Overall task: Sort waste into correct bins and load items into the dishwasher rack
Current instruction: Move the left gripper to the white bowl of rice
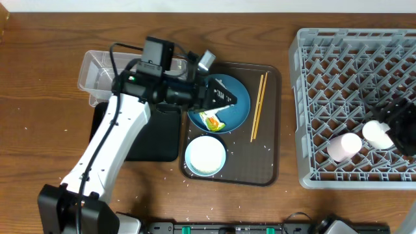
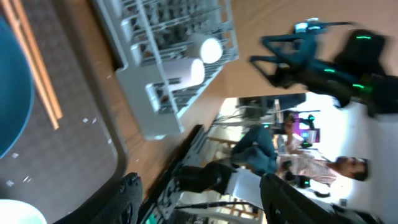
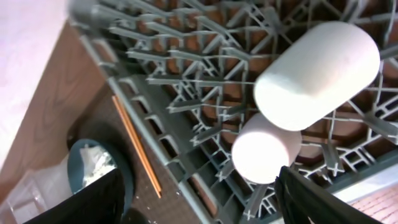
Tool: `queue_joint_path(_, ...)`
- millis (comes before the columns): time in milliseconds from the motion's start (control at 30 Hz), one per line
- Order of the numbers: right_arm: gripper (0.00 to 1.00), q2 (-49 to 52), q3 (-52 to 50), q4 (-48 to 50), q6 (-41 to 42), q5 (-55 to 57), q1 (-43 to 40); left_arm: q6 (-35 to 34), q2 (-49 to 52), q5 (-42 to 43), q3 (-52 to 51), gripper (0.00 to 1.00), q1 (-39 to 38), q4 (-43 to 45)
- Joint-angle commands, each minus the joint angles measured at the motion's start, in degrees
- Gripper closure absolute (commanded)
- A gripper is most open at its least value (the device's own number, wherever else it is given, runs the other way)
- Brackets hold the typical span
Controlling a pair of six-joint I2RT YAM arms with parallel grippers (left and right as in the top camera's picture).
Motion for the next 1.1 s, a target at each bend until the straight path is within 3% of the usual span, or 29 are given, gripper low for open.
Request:
queue_joint_path(0,0.24,-2.40,1.07,0.07,-2.67,-0.94,1.42,2.38,-0.90,-7.19,0.11,0.37,-1.97,-1.51)
queue_joint_path(100,0.25,-3.80,1.07,0.00,-5.88,-2.86,3.04,2.80,-1.84,-15.41,0.11,0.37,-4.46,-3.93)
queue_joint_path(233,0.29,-3.30,1.05,-0.26,-2.43,5.60,4.02,2.93,-3.65,-21.07,0.11,0.37,-6.88,-5.27)
queue_joint_path(300,0.38,-2.58,1.05,-0.94,-1.70,6.23,4.07,2.91,-5.05,-22.58,0.11,0.38,-7.26,-5.79)
queue_joint_path(433,0.76,0.22,1.05,-0.79,2.89,11.39,4.15,2.93,-8.61,-26.18,0.11,0.38,-7.26,-7.28)
queue_joint_path(500,0.87,2.49,1.03,0.02,5.86,13.73,4.17,2.95,-10.36,-27.52,0.11,0.38,-7.26,-7.63)
queue_joint_path(833,0.98,15.80,1.03,4.81,10.23,14.36,5.88,2.93,-14.25,-27.65,0.11,0.37,-7.26,-8.55)
queue_joint_path(1067,0.99,16.98,1.03,3.54,14.95,31.15,3.21,2.95,-14.25,-27.65,0.11,0.37,-7.26,-10.49)
